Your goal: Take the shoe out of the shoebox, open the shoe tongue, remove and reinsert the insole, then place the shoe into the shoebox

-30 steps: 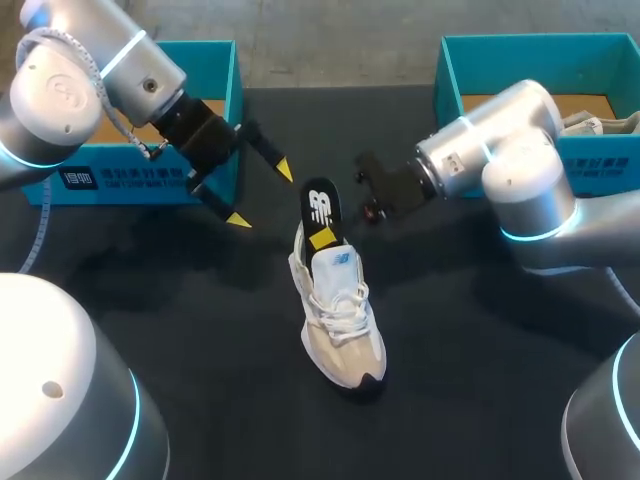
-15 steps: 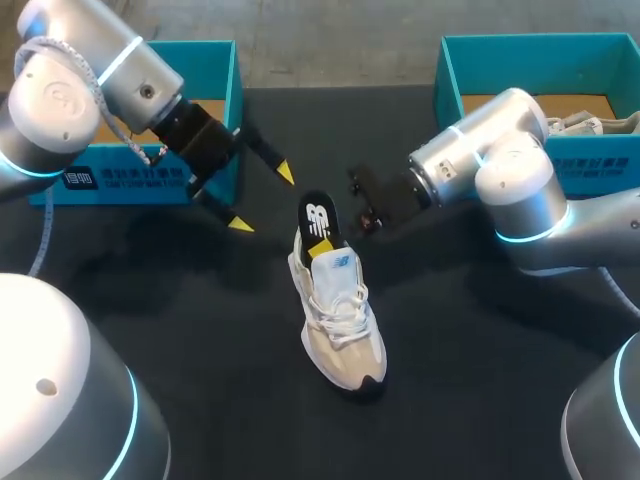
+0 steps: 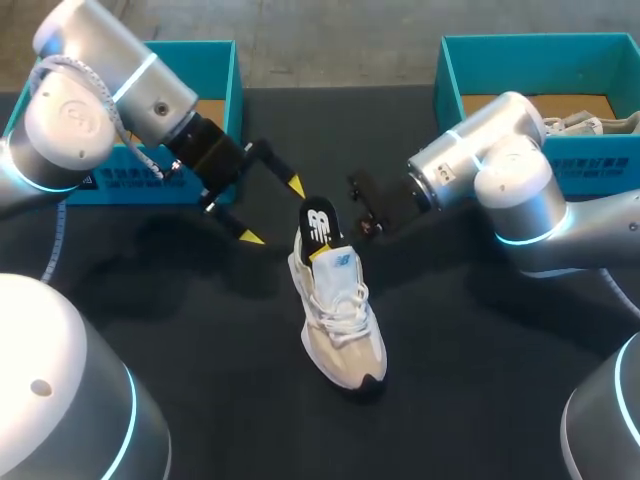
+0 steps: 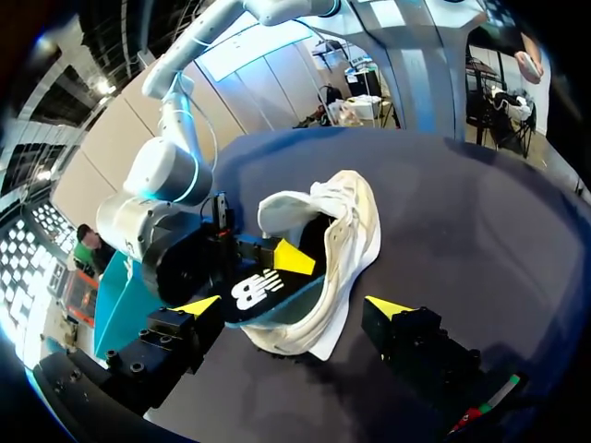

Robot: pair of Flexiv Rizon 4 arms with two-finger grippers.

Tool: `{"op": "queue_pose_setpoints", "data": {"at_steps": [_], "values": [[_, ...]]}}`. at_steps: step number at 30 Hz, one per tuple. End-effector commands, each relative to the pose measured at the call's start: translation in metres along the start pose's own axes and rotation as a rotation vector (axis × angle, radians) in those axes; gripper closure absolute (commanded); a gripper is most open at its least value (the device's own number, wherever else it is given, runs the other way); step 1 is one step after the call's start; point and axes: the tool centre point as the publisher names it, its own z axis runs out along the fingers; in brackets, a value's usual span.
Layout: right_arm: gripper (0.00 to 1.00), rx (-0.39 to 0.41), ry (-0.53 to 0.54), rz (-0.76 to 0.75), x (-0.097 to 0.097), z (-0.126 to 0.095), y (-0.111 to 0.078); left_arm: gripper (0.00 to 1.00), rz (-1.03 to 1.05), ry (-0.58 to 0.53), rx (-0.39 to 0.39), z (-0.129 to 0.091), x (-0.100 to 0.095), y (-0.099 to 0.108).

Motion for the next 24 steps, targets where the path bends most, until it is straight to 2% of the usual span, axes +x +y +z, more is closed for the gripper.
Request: {"op": "queue_pose_setpoints", "data": {"at_steps": [1,6,14,16,17,19,24], "values": [[0.75,0.004,-0.023,-0.017,0.008,-0.003,0.007,0.00,0.002,0.000,-0.004,-0.001,0.001,-0.002],[0.69,0.012,-0.043,-0.039,0.012,-0.008,0.016,0.00,0.006,0.002,-0.005,-0.002,0.002,-0.003],[0.69,0.010,-0.068,-0.052,0.011,-0.016,0.023,0.00,0.011,0.005,-0.008,-0.003,0.003,-0.005],[0.75,0.012,-0.069,-0.050,0.007,-0.016,0.024,0.00,0.011,0.006,-0.009,-0.004,0.004,-0.005],[0.81,0.014,-0.068,-0.049,0.006,-0.016,0.024,0.00,0.011,0.007,-0.010,-0.004,0.004,-0.005],[0.99,0.020,-0.062,-0.043,0.004,-0.014,0.024,0.00,0.011,0.009,-0.012,-0.004,0.004,-0.005],[1.00,0.038,-0.049,-0.015,0.003,-0.008,0.017,0.00,0.015,0.009,-0.016,-0.004,0.003,-0.007]]}}
